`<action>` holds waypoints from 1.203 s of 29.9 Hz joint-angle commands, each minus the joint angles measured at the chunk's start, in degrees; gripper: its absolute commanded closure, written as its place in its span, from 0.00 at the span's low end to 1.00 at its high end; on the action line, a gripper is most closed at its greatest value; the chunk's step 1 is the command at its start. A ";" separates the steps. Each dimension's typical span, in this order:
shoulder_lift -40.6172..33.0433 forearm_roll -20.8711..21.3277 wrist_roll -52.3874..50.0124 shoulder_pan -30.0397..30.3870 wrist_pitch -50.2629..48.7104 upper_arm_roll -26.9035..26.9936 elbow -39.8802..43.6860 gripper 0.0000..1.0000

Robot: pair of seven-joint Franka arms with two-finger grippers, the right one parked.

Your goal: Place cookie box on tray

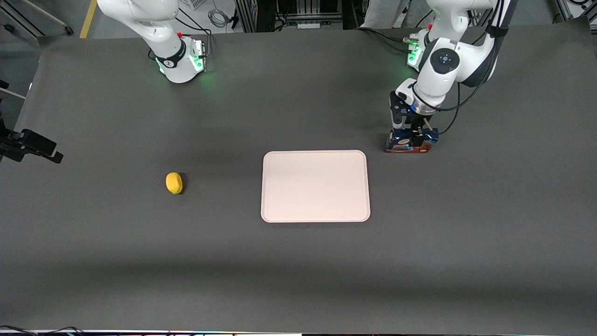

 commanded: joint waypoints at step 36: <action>34.98 33.24 -40.85 -0.93 12.77 -3.17 5.20 0.82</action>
